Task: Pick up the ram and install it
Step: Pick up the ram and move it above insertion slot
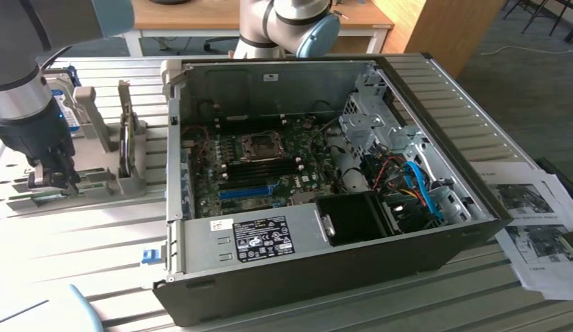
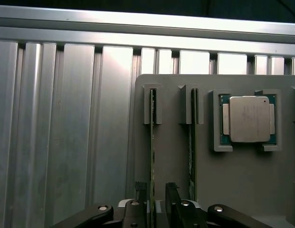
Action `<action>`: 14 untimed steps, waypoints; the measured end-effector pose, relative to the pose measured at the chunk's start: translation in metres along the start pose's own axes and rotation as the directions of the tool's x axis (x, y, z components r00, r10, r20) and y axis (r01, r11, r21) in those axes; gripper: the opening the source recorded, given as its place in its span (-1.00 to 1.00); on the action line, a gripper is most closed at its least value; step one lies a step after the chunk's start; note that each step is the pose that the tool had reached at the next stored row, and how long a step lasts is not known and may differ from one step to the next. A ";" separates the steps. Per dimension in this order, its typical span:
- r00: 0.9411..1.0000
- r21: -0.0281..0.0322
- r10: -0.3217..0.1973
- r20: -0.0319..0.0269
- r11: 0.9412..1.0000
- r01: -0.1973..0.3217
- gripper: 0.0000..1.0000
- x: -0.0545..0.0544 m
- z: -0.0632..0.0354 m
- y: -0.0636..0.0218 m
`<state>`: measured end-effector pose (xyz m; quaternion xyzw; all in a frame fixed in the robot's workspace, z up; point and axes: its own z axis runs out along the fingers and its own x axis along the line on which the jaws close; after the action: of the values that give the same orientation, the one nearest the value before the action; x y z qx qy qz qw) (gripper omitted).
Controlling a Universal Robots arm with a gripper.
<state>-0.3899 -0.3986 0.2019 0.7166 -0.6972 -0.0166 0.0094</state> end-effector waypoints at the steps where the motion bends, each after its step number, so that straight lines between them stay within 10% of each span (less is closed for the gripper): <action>1: 1.000 0.000 0.000 0.000 1.000 0.000 -0.42 0.000 0.0000 0.0000; 14: 1.000 0.000 0.000 0.000 1.000 0.000 -0.59 0.000 0.0000 0.0000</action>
<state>-0.3899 -0.3985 0.2019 0.7166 -0.6973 -0.0166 0.0094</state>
